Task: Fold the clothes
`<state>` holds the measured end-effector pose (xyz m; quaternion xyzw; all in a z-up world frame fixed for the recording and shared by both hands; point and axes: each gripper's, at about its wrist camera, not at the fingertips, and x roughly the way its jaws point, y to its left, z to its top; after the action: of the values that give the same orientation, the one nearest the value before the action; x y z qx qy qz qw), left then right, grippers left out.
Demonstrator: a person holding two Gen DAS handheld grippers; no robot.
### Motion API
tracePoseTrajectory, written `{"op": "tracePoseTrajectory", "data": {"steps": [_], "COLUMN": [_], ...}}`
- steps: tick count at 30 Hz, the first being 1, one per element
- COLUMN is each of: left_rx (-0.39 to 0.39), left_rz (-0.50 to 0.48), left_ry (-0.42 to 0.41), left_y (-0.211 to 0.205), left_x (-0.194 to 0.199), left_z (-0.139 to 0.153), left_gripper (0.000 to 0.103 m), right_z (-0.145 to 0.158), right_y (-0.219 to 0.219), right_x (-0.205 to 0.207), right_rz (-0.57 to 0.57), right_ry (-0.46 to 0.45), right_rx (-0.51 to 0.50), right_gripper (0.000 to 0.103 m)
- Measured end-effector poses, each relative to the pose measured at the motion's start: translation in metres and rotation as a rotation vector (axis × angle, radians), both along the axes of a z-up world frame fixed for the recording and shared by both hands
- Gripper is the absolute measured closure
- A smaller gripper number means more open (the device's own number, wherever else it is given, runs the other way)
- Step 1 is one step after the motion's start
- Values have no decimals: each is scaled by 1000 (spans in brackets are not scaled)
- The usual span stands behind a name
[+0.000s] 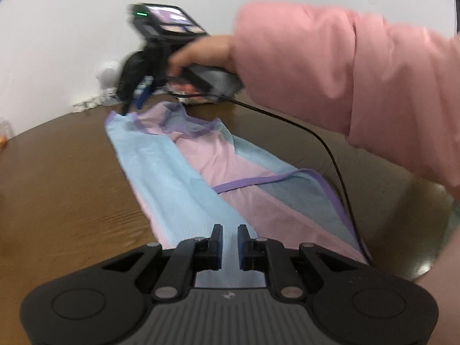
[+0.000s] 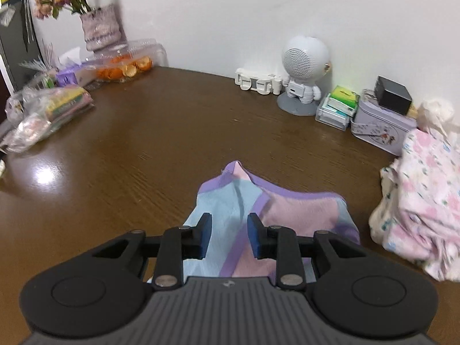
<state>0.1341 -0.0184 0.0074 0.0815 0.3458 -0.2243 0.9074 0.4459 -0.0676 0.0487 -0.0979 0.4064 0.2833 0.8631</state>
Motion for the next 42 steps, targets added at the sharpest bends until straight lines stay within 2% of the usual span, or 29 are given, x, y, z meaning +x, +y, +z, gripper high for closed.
{"op": "tracePoseTrajectory", "data": {"steps": [3, 7, 10, 15, 17, 18, 19, 20, 22, 23, 25, 26, 30, 33, 42], "left_rx": [14, 6, 1, -7, -15, -17, -19, -25, -53, -72, -95, -95, -69, -74, -62], "left_rz": [-30, -54, -53, -57, -51, -45, -36, -17, 26, 46, 78, 94, 128, 143, 202], "left_ry": [43, 37, 42, 41, 45, 44, 40, 28, -7, -27, -59, -76, -124, -124, -110], "left_y": [-4, -3, -2, -5, -4, -4, -4, -3, 0, 2, 5, 5, 0, -2, 6], "left_x": [10, 8, 3, -1, -1, -1, -2, -4, -7, -11, -19, -24, -49, -67, -107], "left_z": [-13, -17, -16, -14, -13, -13, -12, -10, -3, 2, 10, 14, 23, 25, 17], "left_gripper": [95, 95, 95, 94, 94, 93, 86, 80, 51, 45, 19, 14, 12, 12, 12], "right_z": [-13, -29, -36, -41, -33, -27, -17, -6, 16, 26, 46, 56, 74, 72, 21], "right_y": [15, 25, 19, 11, 5, -1, -10, -21, -41, -51, -71, -81, -119, -146, -206], "right_x": [7, 21, 38, 49, 46, 44, 39, 31, 14, 0, -27, -42, -113, -166, -298], "right_rz": [22, 0, -48, -63, -61, -63, -70, -77, -81, -75, -62, -57, -60, -84, -190], "right_ry": [-5, -19, -24, -16, 2, 9, 13, 18, 15, 5, -14, -24, -61, -66, -47], "right_rx": [-16, -72, -66, -9, 45, 87, 143, 203, 280, 290, 311, 316, 289, 266, 275], "right_gripper": [76, 78, 78, 78, 78, 76, 68, 61, 30, 24, 9, 3, 1, 1, 0]}}
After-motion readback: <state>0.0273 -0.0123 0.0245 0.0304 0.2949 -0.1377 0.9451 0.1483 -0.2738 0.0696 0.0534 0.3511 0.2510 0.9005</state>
